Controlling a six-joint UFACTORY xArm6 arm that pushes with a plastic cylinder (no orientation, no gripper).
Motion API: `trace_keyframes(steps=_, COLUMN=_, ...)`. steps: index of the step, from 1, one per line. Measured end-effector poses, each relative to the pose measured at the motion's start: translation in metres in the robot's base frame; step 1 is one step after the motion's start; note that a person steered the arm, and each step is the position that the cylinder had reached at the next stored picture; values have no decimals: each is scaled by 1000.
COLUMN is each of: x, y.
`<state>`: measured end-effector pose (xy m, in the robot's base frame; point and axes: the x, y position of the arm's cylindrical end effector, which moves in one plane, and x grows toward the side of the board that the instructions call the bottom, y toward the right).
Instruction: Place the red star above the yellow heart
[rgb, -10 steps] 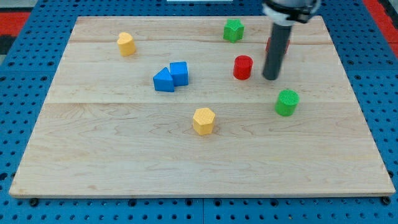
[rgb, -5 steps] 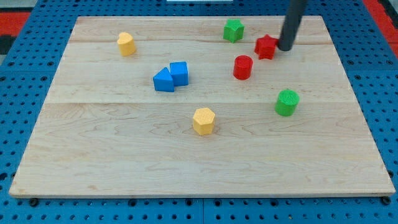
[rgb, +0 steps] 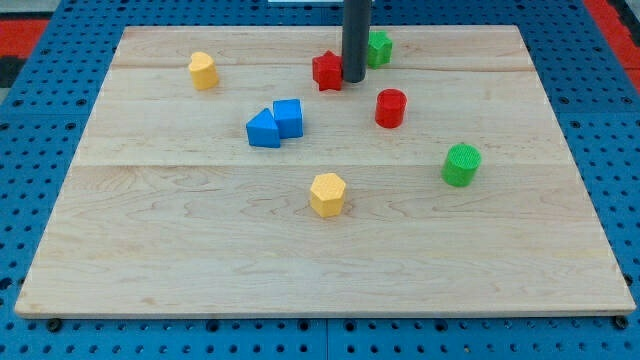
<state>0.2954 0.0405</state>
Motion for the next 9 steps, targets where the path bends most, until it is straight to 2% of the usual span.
trace_keyframes(steps=2, x=0, y=-3)
trace_keyframes(steps=5, x=-45, y=-80)
trace_keyframes(steps=9, x=-43, y=-129)
